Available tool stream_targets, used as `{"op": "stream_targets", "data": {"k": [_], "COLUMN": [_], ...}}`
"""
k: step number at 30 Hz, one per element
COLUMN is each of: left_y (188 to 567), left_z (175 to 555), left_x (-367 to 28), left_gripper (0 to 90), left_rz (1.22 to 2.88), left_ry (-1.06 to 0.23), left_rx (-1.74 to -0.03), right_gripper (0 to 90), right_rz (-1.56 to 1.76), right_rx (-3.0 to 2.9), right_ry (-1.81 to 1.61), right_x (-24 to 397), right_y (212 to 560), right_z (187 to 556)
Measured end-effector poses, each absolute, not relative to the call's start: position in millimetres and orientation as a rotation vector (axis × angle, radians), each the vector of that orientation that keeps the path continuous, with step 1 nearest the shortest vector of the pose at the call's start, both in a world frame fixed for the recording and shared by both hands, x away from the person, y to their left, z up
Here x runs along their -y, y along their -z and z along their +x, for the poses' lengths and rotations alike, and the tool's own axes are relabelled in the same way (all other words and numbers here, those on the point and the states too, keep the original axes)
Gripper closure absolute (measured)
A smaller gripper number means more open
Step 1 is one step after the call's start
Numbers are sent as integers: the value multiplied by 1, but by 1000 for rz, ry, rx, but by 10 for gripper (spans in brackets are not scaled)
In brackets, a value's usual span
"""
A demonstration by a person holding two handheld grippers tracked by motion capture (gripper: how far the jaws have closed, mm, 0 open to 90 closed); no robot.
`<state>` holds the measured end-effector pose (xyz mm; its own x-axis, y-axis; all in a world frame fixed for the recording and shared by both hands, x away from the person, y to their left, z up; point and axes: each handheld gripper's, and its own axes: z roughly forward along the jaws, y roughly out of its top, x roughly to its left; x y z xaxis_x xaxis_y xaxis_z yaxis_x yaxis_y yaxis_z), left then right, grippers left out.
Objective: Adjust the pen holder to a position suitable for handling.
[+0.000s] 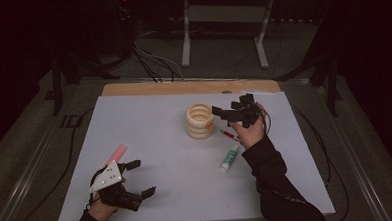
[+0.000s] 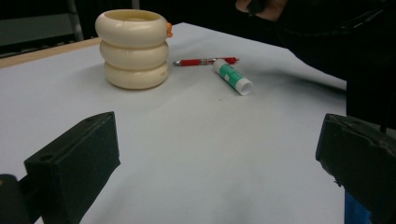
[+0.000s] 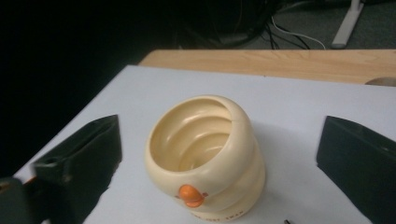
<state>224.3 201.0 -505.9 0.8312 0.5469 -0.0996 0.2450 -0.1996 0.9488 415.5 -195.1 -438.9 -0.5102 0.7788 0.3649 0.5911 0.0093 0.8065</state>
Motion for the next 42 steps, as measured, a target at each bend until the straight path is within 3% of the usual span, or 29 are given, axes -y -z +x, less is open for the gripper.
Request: {"op": "stream_targets", "data": {"k": [3, 10, 37, 42], "left_y": [506, 506, 507, 507], "left_z": [224, 225, 225, 225], "left_x": [-201, -201, -202, -202], "left_gripper": [2, 2, 2, 2], "left_rz": [1796, 1793, 1792, 1796], "left_ry": [-312, -307, -303, -304], "left_rx": [-602, -605, -607, -608], "right_gripper": [77, 290, 621, 720], "right_rz": [1457, 1473, 1506, 1509], "right_rx": [-2104, -2107, -2207, -2223], "right_ry": [-1483, -1368, -1041, -1013], "right_x": [191, 179, 144, 140], "right_y": [441, 446, 473, 474], "right_z": [422, 430, 466, 466]}}
